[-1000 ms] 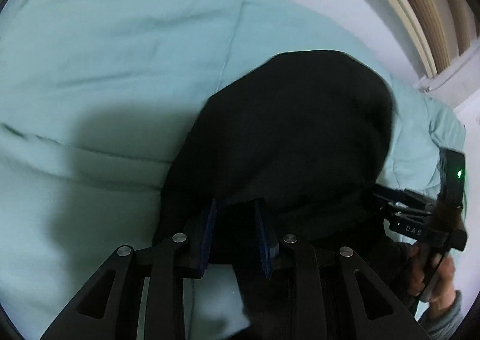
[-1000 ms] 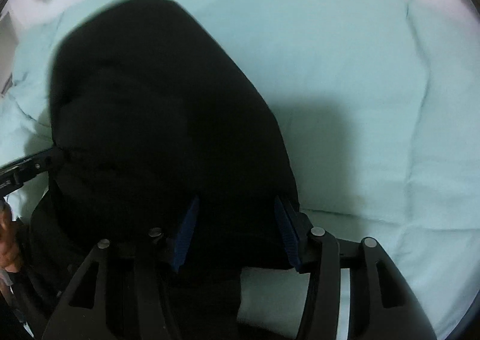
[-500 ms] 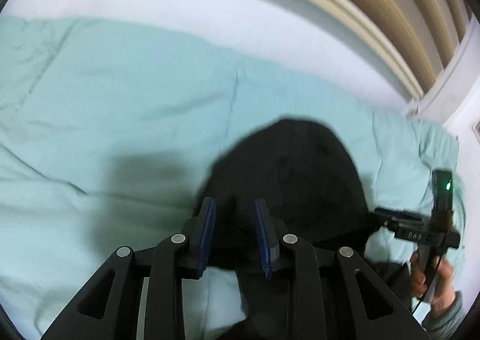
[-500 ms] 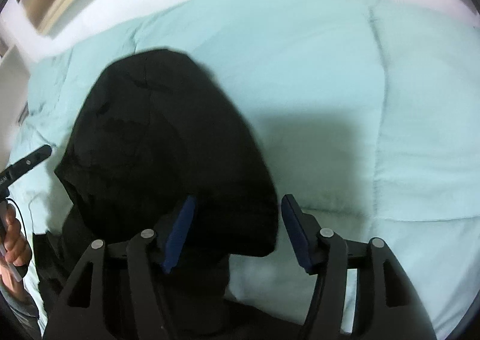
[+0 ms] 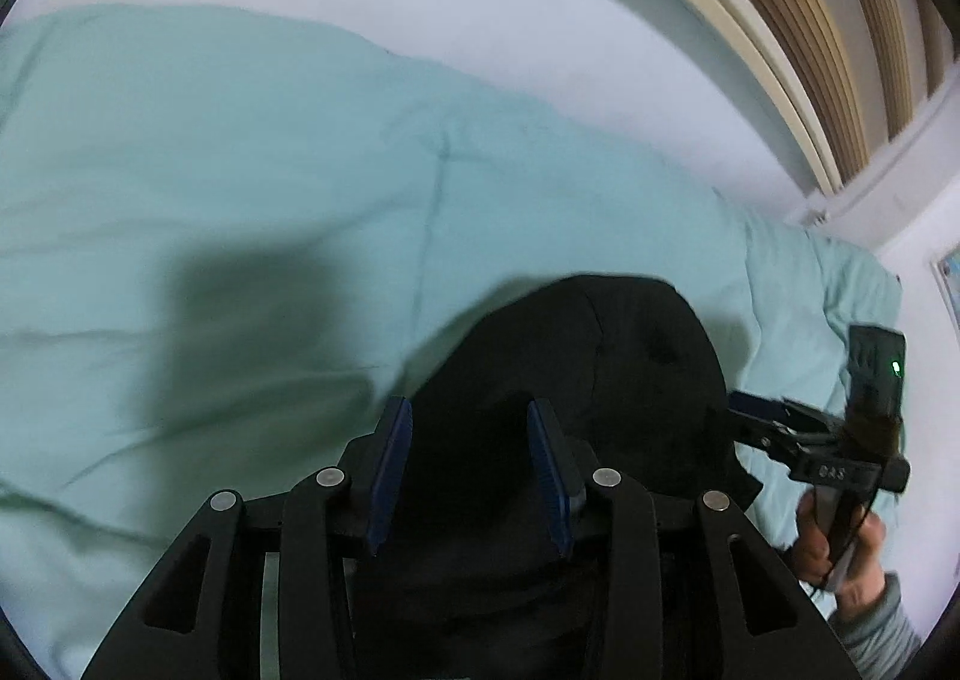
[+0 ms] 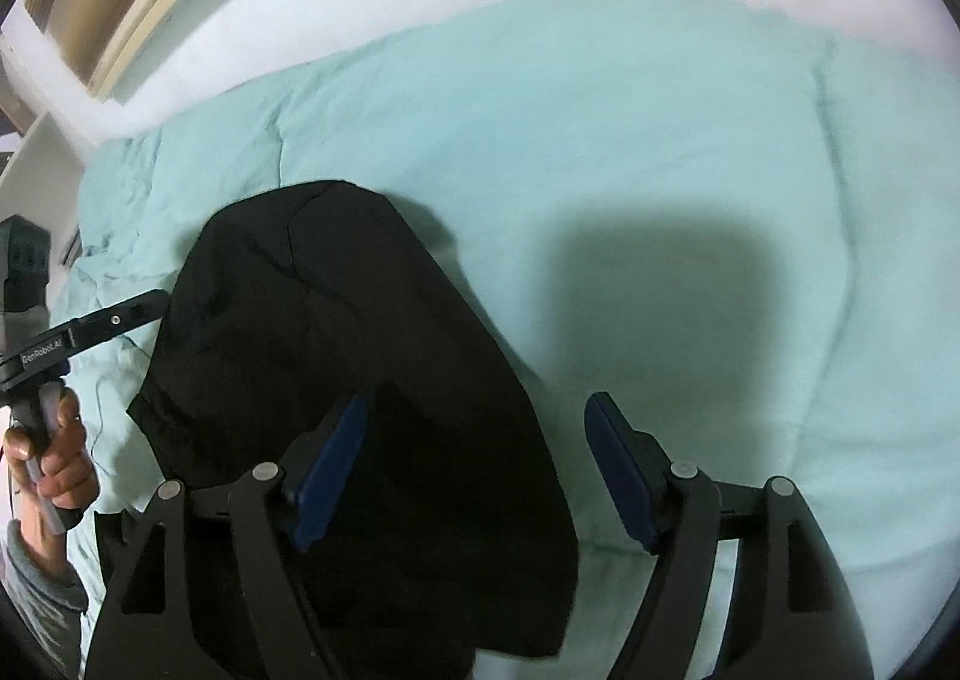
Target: Fold large clothes
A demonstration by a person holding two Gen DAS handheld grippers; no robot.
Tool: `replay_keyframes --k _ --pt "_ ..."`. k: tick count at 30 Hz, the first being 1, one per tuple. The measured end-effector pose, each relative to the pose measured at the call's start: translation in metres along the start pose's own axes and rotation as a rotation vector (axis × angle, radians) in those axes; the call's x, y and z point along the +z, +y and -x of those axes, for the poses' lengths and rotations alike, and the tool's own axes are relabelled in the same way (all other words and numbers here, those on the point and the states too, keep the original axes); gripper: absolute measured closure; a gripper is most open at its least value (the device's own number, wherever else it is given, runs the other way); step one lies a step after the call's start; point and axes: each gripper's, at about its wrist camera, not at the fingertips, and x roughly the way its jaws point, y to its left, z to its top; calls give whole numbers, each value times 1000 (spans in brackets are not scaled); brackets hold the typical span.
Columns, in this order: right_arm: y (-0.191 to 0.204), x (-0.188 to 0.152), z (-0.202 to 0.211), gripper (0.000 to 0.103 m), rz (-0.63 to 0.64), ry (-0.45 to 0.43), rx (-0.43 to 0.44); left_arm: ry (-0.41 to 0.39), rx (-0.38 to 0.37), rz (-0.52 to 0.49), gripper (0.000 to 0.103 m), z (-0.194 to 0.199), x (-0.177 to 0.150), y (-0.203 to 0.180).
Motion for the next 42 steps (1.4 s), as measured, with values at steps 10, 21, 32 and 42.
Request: replay_keyframes --k 10,21,32,42 --pt "19 -5 -50 26 76 52 126 80 -147 49 62 -42 6 11" --pt "20 2 -34 65 55 19 150 50 -52 -50 90 -42 -3 -19" --pt "92 -51 110 82 284 -219 38 -197 -52 -280 94 111 -56 -103" --pt "157 -179 225 82 356 -360 -40 -275 -1 -395 94 242 -194 -163"
